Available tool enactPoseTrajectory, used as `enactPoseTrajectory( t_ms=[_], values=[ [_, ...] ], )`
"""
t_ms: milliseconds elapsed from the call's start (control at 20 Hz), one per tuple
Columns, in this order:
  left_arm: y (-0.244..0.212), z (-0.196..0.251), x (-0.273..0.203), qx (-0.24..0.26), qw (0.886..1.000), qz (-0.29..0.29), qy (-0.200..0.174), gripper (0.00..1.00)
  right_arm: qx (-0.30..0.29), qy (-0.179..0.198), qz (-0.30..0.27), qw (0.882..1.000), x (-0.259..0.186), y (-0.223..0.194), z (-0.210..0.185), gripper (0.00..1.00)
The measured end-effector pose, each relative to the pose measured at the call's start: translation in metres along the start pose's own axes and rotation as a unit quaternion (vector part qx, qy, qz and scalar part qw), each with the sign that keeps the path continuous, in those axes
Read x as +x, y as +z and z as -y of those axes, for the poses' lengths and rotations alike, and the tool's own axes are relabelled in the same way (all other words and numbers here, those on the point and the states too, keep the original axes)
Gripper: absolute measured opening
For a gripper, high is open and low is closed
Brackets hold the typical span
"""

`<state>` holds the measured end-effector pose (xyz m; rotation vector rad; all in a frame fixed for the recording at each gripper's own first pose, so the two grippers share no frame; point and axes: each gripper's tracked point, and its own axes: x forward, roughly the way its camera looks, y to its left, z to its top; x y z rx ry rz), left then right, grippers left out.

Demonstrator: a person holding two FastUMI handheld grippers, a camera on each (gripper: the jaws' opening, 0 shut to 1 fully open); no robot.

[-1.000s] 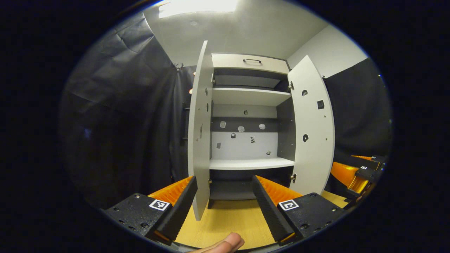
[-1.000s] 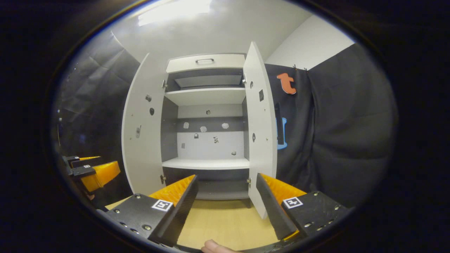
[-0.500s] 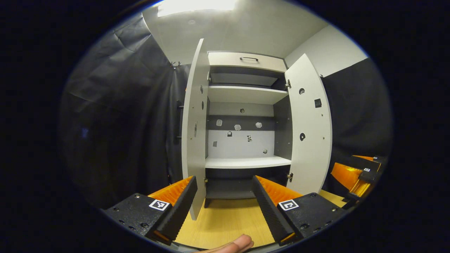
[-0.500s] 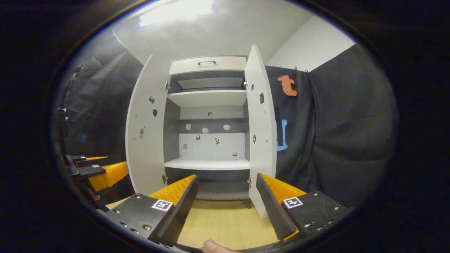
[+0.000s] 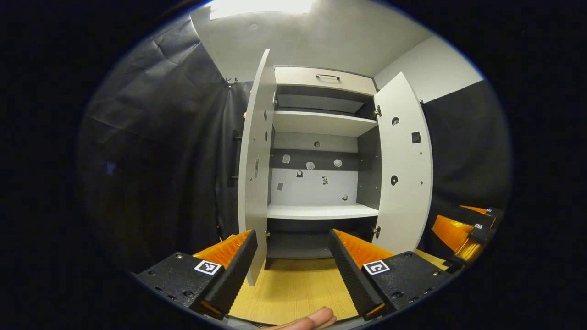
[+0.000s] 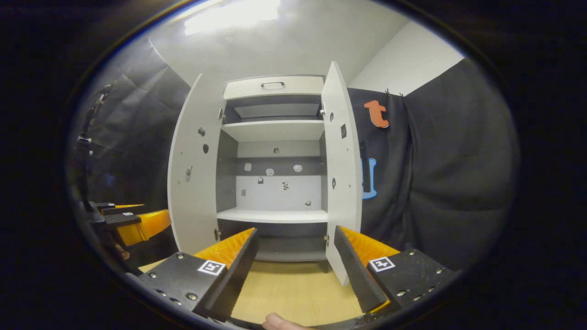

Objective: Open the right door of the double-door shoe cabinet with the right hand, and open the left door with the left hand.

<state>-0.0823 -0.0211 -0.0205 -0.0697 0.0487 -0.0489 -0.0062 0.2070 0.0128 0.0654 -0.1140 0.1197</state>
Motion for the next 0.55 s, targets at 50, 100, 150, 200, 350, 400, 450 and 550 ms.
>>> enactPoseTrajectory(
  t_ms=[50,100,150,200,350,400,450,550],
  values=[
    [0.0021,-0.0028,-0.0005,0.0,1.0,0.003,0.004,0.97,0.001,0.001,0.001,1.0,-0.0005,0.0006,-0.0002,0.93],
    [0.0039,-0.0047,-0.0017,-0.001,1.0,0.005,0.007,0.97,0.002,0.002,0.001,1.0,-0.0001,0.0002,0.0001,0.93],
    [0.0058,-0.0048,-0.0026,-0.002,1.0,0.007,0.007,0.94,0.003,0.003,0.002,1.0,-0.0001,0.0001,0.0002,0.93],
    [0.0065,-0.0046,-0.0037,-0.003,1.0,0.007,0.007,0.94,0.004,0.005,0.003,1.0,0.0002,-0.0001,-0.0001,0.93],
    [0.0093,-0.0042,-0.006,0.003,1.0,0.012,0.006,0.96,0.005,0.008,0.006,1.0,-0.0015,0.0003,-0.0008,0.93],
    [0.0092,-0.0029,-0.0067,0.005,1.0,0.012,0.004,0.96,0.006,0.01,0.006,1.0,-0.0021,-0.0002,-0.0013,0.98],
    [0.0096,-0.002,-0.0075,0.005,1.0,0.012,0.001,0.94,0.005,0.011,0.007,1.0,-0.0028,0.0002,-0.0023,0.98],
    [0.0088,-0.0009,-0.0084,0.005,1.0,0.012,0.0,0.96,0.003,0.013,0.007,1.0,-0.0044,-0.0002,-0.0038,0.93]
  ],
)
